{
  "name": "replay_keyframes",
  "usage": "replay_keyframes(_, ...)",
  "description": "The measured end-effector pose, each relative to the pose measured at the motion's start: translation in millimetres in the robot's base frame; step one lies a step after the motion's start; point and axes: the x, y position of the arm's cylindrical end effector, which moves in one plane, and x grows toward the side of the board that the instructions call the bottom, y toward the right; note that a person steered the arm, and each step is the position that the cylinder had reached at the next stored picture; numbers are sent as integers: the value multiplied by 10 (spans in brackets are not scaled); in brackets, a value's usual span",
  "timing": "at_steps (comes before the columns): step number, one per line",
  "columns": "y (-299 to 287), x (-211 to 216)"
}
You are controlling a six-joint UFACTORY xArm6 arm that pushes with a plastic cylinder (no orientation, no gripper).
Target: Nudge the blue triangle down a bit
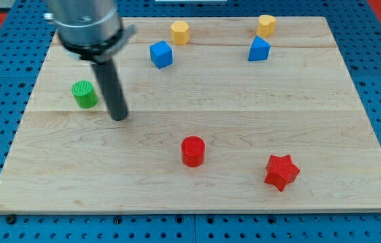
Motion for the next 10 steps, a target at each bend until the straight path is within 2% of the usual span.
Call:
replay_keyframes(1, 575, -19)
replay_keyframes(4, 806, -326)
replay_keyframes(7, 1331, -1455)
replay_keyframes(8, 1972, -2010)
replay_keyframes(9, 2158, -1804)
replay_keyframes(10, 2047, -1316)
